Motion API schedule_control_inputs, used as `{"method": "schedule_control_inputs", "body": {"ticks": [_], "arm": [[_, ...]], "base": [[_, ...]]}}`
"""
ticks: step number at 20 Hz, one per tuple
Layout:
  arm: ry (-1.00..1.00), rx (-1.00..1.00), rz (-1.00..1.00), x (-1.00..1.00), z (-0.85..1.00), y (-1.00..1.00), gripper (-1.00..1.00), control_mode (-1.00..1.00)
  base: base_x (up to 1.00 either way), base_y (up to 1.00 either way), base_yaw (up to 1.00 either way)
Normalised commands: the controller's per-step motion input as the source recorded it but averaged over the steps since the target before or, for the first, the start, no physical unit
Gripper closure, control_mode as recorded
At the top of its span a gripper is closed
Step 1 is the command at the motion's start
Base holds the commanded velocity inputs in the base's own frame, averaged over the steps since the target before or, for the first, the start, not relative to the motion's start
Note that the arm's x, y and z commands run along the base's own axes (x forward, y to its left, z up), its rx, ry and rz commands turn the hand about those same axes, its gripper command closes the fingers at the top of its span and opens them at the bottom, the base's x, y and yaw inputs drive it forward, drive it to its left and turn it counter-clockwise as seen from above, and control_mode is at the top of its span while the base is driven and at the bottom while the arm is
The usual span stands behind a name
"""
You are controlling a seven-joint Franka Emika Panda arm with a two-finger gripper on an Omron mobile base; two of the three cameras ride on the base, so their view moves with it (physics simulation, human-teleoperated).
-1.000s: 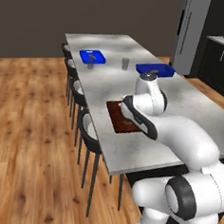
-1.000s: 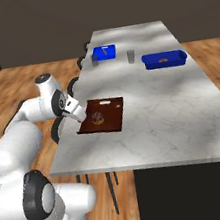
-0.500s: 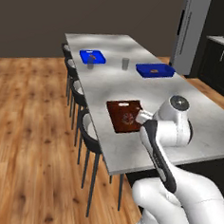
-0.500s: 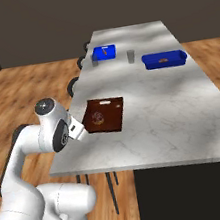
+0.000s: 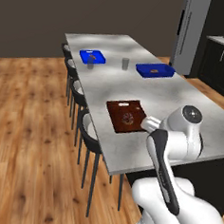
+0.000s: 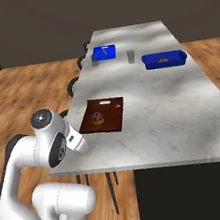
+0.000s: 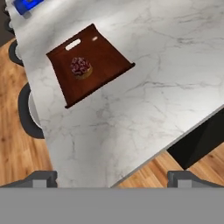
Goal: Take the cake and donut from the fridge and place them on the empty tray on the dining counter.
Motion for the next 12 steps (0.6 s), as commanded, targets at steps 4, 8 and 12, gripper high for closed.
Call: {"method": "schedule_control_inputs", "body": {"ticks": [4, 8, 12], "arm": [[-0.02, 0.0, 0.0, -0.27, 0.04, 0.0, -1.0, -1.0], [-0.03, 0.0, 0.0, -0.24, 0.0, 0.0, -1.0, -1.0], [-0.03, 0.0, 0.0, -0.22, 0.0, 0.0, -1.0, -1.0]], "base": [[0.0, 0.0, 0.0], [0.0, 0.0, 0.0], [0.0, 0.0, 0.0]]}}
